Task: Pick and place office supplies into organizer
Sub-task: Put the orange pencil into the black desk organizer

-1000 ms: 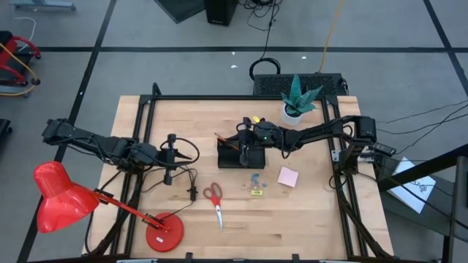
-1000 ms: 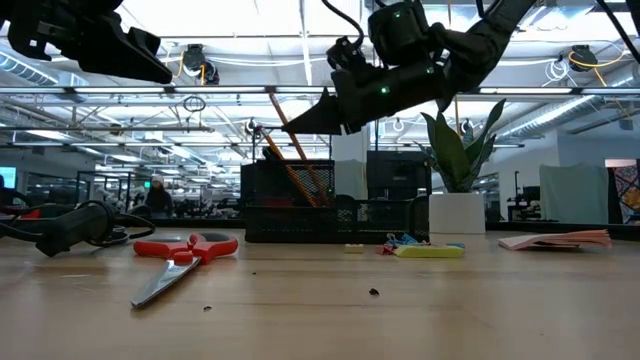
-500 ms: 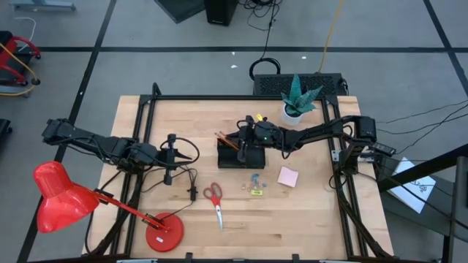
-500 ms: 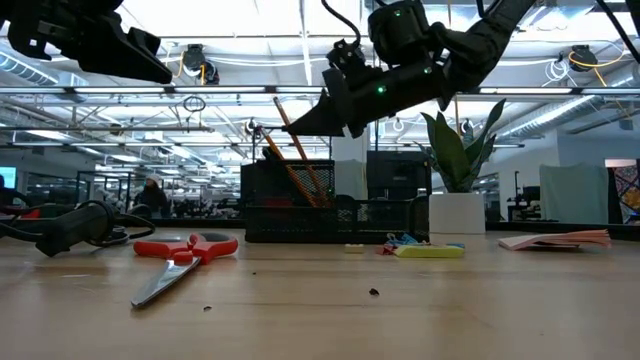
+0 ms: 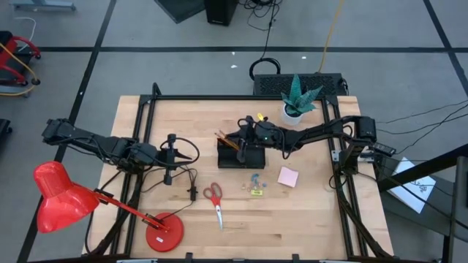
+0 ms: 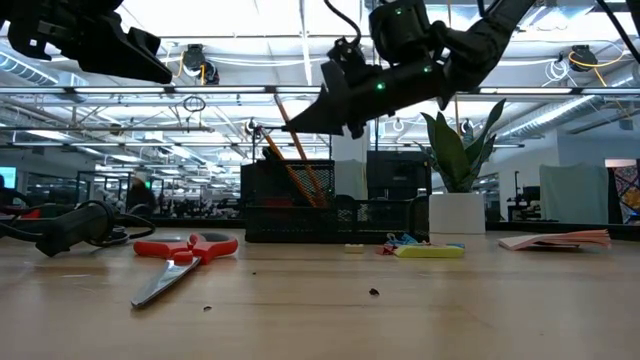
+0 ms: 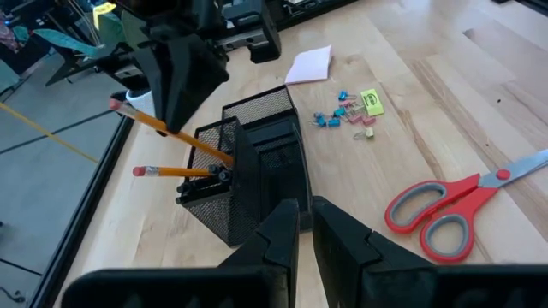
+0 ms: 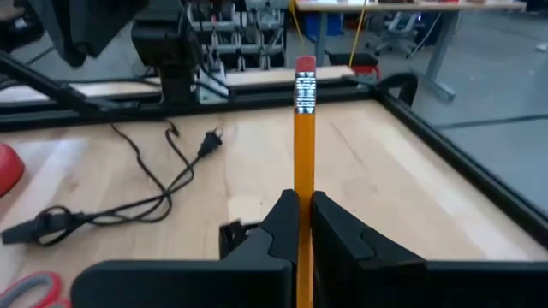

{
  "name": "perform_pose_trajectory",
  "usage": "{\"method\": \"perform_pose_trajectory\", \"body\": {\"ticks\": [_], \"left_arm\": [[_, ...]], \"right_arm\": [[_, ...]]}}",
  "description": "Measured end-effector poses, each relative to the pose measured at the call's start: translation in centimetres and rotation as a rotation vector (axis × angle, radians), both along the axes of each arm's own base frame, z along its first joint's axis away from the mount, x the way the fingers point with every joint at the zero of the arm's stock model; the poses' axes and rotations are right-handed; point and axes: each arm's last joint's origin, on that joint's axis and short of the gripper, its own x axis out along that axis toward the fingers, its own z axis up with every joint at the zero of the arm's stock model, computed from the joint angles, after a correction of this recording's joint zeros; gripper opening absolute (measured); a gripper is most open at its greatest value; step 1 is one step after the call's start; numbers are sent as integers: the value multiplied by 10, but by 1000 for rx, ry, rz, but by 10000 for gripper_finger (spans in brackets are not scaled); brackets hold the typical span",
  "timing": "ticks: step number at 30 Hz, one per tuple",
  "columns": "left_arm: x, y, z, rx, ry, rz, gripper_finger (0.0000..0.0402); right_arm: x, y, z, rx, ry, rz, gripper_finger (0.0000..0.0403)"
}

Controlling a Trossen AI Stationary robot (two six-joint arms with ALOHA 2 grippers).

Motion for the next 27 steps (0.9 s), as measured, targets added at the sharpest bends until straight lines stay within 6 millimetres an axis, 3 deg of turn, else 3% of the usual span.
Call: {"method": "perform_pose_trajectory", "body": {"ticks": [13, 21, 27], "left_arm": [[0, 0, 0, -4, 0, 1, 44], [0, 0, -1, 1, 8, 0, 44], [0, 0, -1, 2, 10, -1, 44]], "right_arm": [[16, 3, -48, 48, -4, 2, 12], [17, 6, -47, 52, -6, 21, 25], [15, 11, -42, 54, -13, 49, 84]]}}
